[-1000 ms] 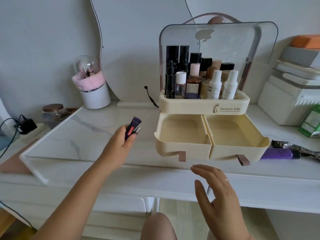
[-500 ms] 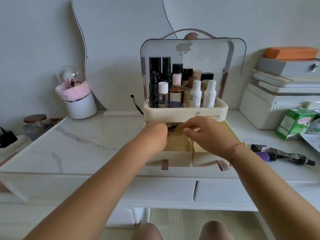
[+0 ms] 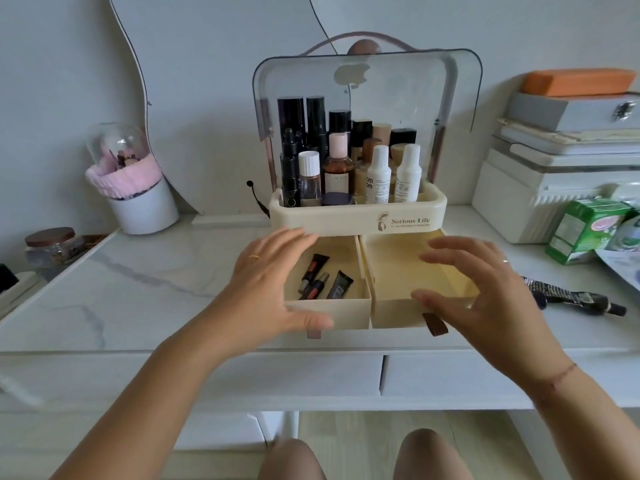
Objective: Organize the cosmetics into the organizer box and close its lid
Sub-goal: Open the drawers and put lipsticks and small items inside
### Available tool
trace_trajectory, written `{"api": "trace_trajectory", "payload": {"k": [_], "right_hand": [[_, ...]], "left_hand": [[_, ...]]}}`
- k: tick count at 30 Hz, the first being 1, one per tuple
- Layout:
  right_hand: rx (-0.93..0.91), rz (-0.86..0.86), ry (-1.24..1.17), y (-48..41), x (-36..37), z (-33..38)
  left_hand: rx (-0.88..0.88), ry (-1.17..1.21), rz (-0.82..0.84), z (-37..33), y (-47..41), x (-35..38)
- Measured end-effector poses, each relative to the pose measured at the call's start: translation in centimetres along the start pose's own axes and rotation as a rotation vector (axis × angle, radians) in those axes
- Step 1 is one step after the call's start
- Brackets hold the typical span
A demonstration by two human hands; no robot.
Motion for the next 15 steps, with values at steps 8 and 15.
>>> {"api": "trace_trajectory", "payload": {"k": [8,15], "right_hand": [[0.098,-0.014,-0.062,1.6,1.2,-3.3],[0.330,-0.163,-0.041,3.0,-2.7,-11.0]], "left_hand": [[-0.057,0.043,-0.185,2.5,-0.3,0.1],[0.189,-0.009,-0.311,-3.7,-0.2,0.5]]}}
Point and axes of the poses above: each hand's wrist, its own y-axis away from the middle knuckle, its own x-axis out of the palm, z = x × y, the point moved 10 cm from there along -y, towards the middle knuckle
